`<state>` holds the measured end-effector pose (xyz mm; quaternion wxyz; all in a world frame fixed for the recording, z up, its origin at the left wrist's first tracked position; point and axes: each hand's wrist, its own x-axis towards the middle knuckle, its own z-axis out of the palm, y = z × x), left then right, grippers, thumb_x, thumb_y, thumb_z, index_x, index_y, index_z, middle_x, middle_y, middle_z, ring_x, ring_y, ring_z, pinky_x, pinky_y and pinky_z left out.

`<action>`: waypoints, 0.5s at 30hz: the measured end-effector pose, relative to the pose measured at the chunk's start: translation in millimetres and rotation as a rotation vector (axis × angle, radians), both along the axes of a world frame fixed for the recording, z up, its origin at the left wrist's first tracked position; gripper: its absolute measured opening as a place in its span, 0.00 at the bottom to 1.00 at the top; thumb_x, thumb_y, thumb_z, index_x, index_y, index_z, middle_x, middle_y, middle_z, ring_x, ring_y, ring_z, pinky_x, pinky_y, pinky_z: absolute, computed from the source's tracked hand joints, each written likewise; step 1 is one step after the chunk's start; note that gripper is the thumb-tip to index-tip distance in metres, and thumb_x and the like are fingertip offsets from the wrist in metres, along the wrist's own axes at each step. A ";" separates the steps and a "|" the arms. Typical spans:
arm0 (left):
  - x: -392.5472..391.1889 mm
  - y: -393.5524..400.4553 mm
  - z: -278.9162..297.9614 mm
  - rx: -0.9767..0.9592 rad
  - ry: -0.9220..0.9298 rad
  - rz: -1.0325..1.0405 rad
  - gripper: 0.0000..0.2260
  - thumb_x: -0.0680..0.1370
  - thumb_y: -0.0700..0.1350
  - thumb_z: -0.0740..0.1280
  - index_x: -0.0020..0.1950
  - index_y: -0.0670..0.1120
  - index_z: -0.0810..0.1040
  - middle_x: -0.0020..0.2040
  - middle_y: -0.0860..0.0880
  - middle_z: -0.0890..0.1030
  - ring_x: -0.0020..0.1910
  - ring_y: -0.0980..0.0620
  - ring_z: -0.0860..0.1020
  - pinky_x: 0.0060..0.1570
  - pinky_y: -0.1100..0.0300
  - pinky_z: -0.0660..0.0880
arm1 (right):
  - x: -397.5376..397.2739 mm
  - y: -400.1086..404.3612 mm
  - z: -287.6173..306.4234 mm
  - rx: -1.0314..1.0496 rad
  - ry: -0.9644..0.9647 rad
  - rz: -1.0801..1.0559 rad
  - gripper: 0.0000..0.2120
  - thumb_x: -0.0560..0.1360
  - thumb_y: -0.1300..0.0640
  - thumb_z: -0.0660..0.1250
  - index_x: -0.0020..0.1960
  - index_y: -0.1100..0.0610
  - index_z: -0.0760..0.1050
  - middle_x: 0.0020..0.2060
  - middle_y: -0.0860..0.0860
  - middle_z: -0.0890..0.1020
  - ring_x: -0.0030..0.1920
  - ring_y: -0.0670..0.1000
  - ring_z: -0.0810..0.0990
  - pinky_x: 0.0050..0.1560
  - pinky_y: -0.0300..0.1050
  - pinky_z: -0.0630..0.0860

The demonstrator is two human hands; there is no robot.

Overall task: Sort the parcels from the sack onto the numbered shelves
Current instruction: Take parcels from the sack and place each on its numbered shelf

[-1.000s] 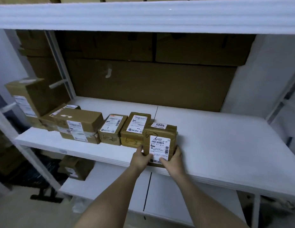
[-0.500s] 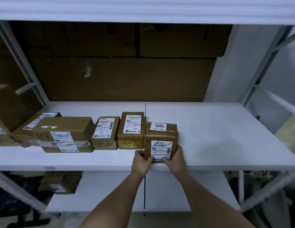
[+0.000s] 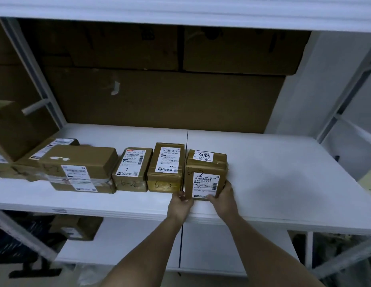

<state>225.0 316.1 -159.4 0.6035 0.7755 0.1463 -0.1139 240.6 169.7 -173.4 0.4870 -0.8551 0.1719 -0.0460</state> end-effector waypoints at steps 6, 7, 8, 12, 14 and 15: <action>5.9 -5.4 2.4 0.013 0.037 0.011 0.17 0.76 0.41 0.67 0.64 0.43 0.74 0.61 0.47 0.79 0.59 0.47 0.76 0.59 0.59 0.70 | 13.6 -0.1 4.1 0.006 -0.004 0.019 0.35 0.68 0.64 0.74 0.70 0.59 0.63 0.63 0.58 0.74 0.58 0.59 0.79 0.57 0.55 0.77; 6.7 -6.0 2.8 0.013 0.037 0.009 0.17 0.76 0.41 0.67 0.65 0.43 0.74 0.62 0.47 0.79 0.60 0.48 0.76 0.59 0.60 0.69 | 14.3 0.5 5.3 0.002 -0.003 0.020 0.35 0.69 0.64 0.74 0.71 0.59 0.62 0.64 0.58 0.73 0.59 0.60 0.78 0.58 0.55 0.76; 7.5 -6.5 3.2 0.012 0.040 0.008 0.18 0.76 0.41 0.67 0.66 0.43 0.73 0.63 0.48 0.79 0.61 0.48 0.76 0.60 0.60 0.69 | 15.2 0.8 6.4 -0.003 0.002 0.021 0.34 0.70 0.64 0.73 0.72 0.60 0.62 0.65 0.58 0.72 0.60 0.60 0.77 0.58 0.54 0.75; 9.8 -8.5 6.0 0.013 0.049 0.025 0.21 0.77 0.40 0.66 0.69 0.41 0.68 0.66 0.46 0.75 0.64 0.47 0.73 0.62 0.59 0.68 | 20.0 1.1 8.0 -0.023 0.016 0.035 0.33 0.72 0.65 0.71 0.72 0.61 0.60 0.66 0.60 0.70 0.61 0.61 0.76 0.58 0.53 0.73; 9.5 -8.6 6.2 0.013 0.058 0.037 0.23 0.77 0.40 0.66 0.71 0.41 0.65 0.67 0.45 0.74 0.66 0.46 0.72 0.64 0.57 0.67 | 20.6 2.0 8.7 -0.023 0.019 0.033 0.33 0.72 0.65 0.71 0.72 0.61 0.61 0.66 0.60 0.70 0.61 0.62 0.76 0.57 0.53 0.73; 9.2 -8.5 6.1 0.014 0.059 0.040 0.24 0.77 0.40 0.67 0.71 0.41 0.64 0.67 0.44 0.73 0.66 0.46 0.72 0.65 0.57 0.67 | 20.6 2.6 9.2 -0.021 0.025 0.029 0.33 0.71 0.65 0.71 0.72 0.61 0.61 0.66 0.60 0.70 0.61 0.62 0.75 0.57 0.53 0.73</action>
